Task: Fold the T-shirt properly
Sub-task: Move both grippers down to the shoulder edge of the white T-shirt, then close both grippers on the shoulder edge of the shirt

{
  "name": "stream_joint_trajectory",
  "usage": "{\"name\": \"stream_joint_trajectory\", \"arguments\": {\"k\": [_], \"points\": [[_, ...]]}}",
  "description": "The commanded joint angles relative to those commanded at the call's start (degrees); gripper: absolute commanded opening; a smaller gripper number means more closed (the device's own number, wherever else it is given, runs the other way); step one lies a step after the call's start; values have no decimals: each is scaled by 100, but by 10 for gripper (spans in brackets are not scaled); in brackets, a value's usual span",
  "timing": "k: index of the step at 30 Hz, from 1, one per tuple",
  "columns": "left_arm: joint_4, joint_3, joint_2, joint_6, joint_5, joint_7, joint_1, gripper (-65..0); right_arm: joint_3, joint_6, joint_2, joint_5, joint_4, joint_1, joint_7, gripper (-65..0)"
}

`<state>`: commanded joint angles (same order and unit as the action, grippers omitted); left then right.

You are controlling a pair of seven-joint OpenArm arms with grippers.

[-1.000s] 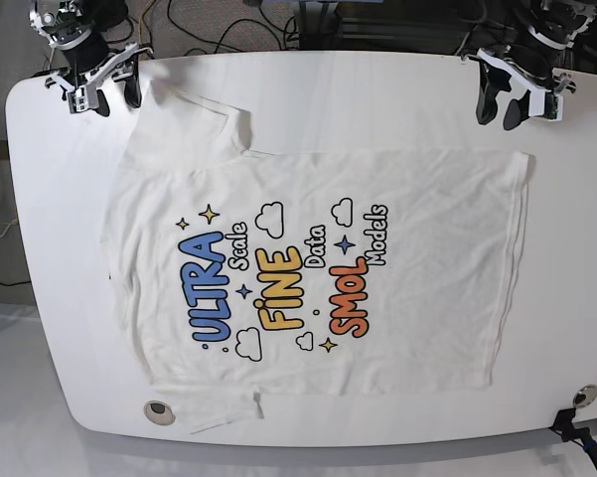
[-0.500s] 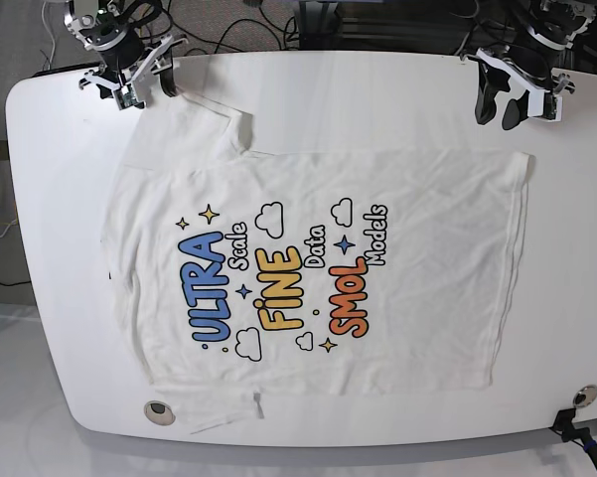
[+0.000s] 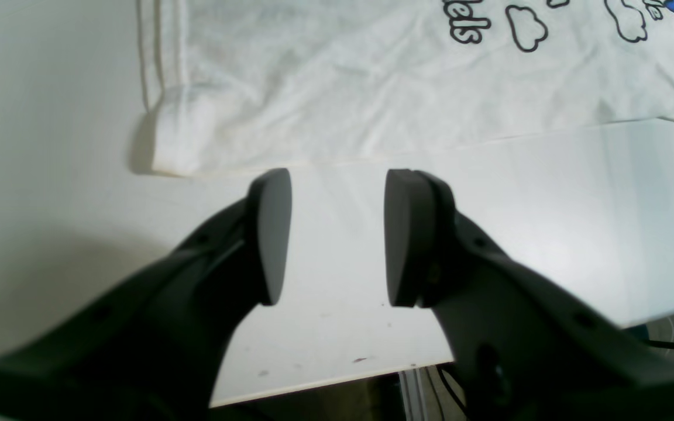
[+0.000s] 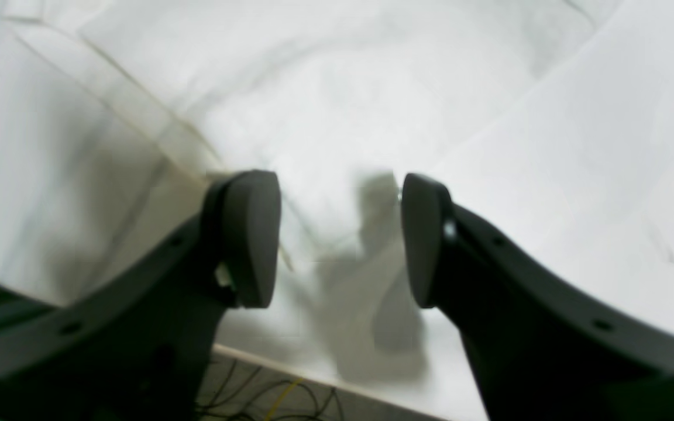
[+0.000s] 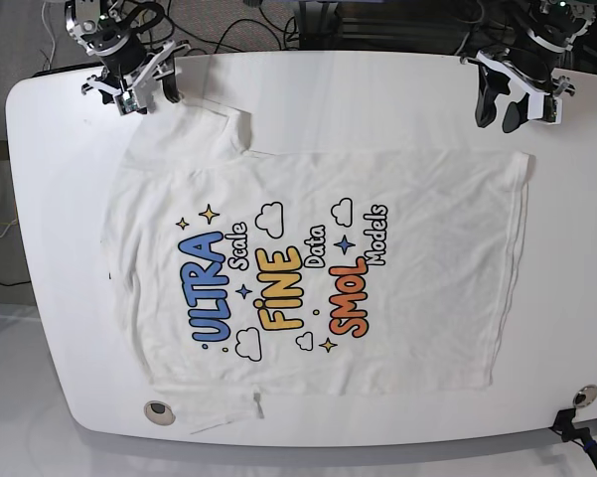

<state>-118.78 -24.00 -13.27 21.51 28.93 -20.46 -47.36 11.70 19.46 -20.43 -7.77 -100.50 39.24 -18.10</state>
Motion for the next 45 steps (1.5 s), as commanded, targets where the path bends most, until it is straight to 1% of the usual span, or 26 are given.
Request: {"name": "stream_joint_trajectory", "arguments": {"k": [6, 15, 20, 21, 28, 35, 37, 38, 42, 43, 45], "points": [[11, 12, 0, -8, 12, -15, -8, -409, 10, 20, -14, 181, 34, -19, -104, -349], [35, 13, -35, -27, 1, -25, -16, -410, 172, 14, -26, 141, -287, 194, -201, -351], [50, -4, -28, -20, -20, -3, -14, -412, 397, 41, -26, 115, -554, 380, -286, -351], [61, -20, -10, -50, 14, 12, 33, -407, 205, 34, -9, 14, -354, 133, -118, -342], [45, -34, -19, -53, -19, 28, 72, -405, 154, 16, -15, -1, -390, 19, -114, -346], [81, -60, -22, -75, -4, -10, 107, -408, 136, -7, -13, 148, -357, -25, -161, -350], [106, -33, -34, -85, -8, -15, 123, -408, 138, -23, -24, 151, -365, -11, -201, -380], [97, -46, -35, -95, -13, -21, 125, -409, 136, -30, -21, 150, -375, -24, -228, -412], [112, -41, -36, -102, -26, -55, 164, -408, 138, -21, -7, 122, -369, -3, -358, -620], [108, -62, -43, -103, -32, -46, 157, -410, 142, -9, -12, 99, -381, 16, -392, -650], [117, -51, -40, -95, -30, -58, 175, -412, 155, -30, -11, 75, -390, -8, -518, -650]]}}
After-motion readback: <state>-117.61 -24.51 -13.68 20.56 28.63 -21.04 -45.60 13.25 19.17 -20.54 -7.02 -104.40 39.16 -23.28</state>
